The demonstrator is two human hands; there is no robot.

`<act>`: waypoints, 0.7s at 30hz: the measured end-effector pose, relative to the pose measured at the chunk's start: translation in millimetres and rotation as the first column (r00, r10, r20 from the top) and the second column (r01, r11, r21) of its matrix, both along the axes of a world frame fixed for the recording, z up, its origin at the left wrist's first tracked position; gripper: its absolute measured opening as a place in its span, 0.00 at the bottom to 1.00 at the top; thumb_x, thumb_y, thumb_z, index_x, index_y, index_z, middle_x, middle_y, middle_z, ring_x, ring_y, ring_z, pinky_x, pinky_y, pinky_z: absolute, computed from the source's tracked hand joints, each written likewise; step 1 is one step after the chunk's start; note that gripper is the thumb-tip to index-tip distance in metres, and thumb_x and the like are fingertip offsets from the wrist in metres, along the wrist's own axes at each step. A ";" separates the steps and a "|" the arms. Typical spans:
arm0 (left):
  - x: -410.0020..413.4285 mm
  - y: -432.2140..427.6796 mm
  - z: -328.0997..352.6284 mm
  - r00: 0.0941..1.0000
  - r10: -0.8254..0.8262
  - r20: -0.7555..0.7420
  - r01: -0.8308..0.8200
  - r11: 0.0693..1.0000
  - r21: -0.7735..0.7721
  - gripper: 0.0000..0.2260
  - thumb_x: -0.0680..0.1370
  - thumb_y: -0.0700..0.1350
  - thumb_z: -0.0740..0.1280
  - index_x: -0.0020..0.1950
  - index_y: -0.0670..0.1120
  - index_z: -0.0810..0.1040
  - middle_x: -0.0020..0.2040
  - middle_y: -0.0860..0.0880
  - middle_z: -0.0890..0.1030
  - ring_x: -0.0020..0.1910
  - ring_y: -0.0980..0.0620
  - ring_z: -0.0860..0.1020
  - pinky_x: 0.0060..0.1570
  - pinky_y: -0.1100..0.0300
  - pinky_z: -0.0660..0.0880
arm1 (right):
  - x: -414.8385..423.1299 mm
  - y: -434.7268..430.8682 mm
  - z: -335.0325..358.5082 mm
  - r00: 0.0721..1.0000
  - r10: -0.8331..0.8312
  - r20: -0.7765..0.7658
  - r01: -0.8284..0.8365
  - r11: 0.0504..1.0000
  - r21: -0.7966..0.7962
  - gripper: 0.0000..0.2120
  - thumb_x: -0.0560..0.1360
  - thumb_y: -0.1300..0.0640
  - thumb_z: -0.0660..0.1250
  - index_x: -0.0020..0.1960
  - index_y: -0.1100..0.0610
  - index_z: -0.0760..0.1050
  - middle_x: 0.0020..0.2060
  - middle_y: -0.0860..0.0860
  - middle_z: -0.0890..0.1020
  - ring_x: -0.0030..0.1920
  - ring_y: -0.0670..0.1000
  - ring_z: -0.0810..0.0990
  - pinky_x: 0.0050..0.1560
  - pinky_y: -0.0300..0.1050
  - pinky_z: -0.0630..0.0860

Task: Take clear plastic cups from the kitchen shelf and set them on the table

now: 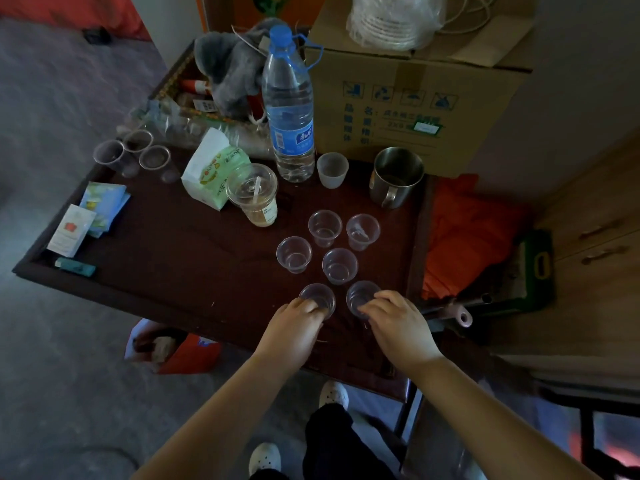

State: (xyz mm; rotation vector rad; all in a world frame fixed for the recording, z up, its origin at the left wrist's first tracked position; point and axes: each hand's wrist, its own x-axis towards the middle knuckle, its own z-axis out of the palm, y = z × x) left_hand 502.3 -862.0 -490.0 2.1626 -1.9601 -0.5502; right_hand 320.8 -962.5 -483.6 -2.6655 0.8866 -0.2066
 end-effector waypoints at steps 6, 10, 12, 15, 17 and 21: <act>5.8 4.3 13.8 1.000 -0.005 -0.013 0.004 0.997 -0.071 0.13 0.78 0.45 0.60 0.61 0.47 0.74 0.57 0.49 0.77 0.56 0.48 0.73 0.54 0.54 0.70 | -0.3 13.6 18.2 0.997 -0.069 0.035 0.068 0.997 0.024 0.13 0.68 0.67 0.71 0.52 0.61 0.79 0.47 0.54 0.82 0.51 0.56 0.79 0.49 0.52 0.77; 13.6 14.5 33.9 0.999 -0.042 -0.027 0.037 0.987 -0.158 0.12 0.78 0.47 0.61 0.60 0.47 0.76 0.57 0.49 0.78 0.56 0.49 0.74 0.55 0.54 0.71 | 2.9 33.3 37.9 0.986 -0.157 0.051 0.157 0.988 -0.002 0.12 0.71 0.62 0.69 0.54 0.59 0.77 0.49 0.53 0.81 0.52 0.54 0.77 0.49 0.50 0.77; 19.6 22.3 45.6 0.996 -0.082 -0.028 0.075 0.976 -0.206 0.12 0.77 0.47 0.61 0.59 0.47 0.76 0.56 0.50 0.78 0.56 0.49 0.74 0.55 0.54 0.71 | 6.8 48.2 49.6 0.976 -0.206 0.069 0.209 0.977 -0.034 0.11 0.72 0.61 0.68 0.54 0.58 0.77 0.49 0.52 0.81 0.52 0.54 0.77 0.48 0.50 0.77; 32.3 36.5 64.7 0.988 -0.157 -0.008 0.149 0.952 -0.268 0.13 0.77 0.49 0.61 0.60 0.47 0.75 0.56 0.50 0.78 0.57 0.50 0.73 0.56 0.55 0.70 | 16.1 77.4 67.1 0.953 -0.282 0.113 0.292 0.952 -0.089 0.11 0.72 0.59 0.68 0.55 0.57 0.76 0.49 0.51 0.81 0.51 0.53 0.77 0.44 0.52 0.78; 43.3 48.9 80.1 0.977 -0.213 0.009 0.205 0.931 -0.301 0.14 0.78 0.49 0.60 0.61 0.47 0.74 0.56 0.50 0.77 0.58 0.49 0.73 0.57 0.54 0.70 | 25.0 101.3 81.3 0.930 -0.335 0.150 0.355 0.924 -0.140 0.12 0.72 0.58 0.68 0.55 0.56 0.76 0.49 0.50 0.81 0.51 0.53 0.77 0.43 0.51 0.78; 68.9 82.2 120.3 0.943 -0.328 0.055 0.324 0.866 -0.381 0.16 0.77 0.49 0.61 0.64 0.46 0.72 0.59 0.49 0.77 0.61 0.49 0.72 0.58 0.52 0.69 | 45.8 158.3 115.7 0.886 -0.409 0.217 0.455 0.858 -0.240 0.12 0.73 0.57 0.67 0.56 0.56 0.76 0.51 0.49 0.81 0.53 0.51 0.76 0.46 0.46 0.76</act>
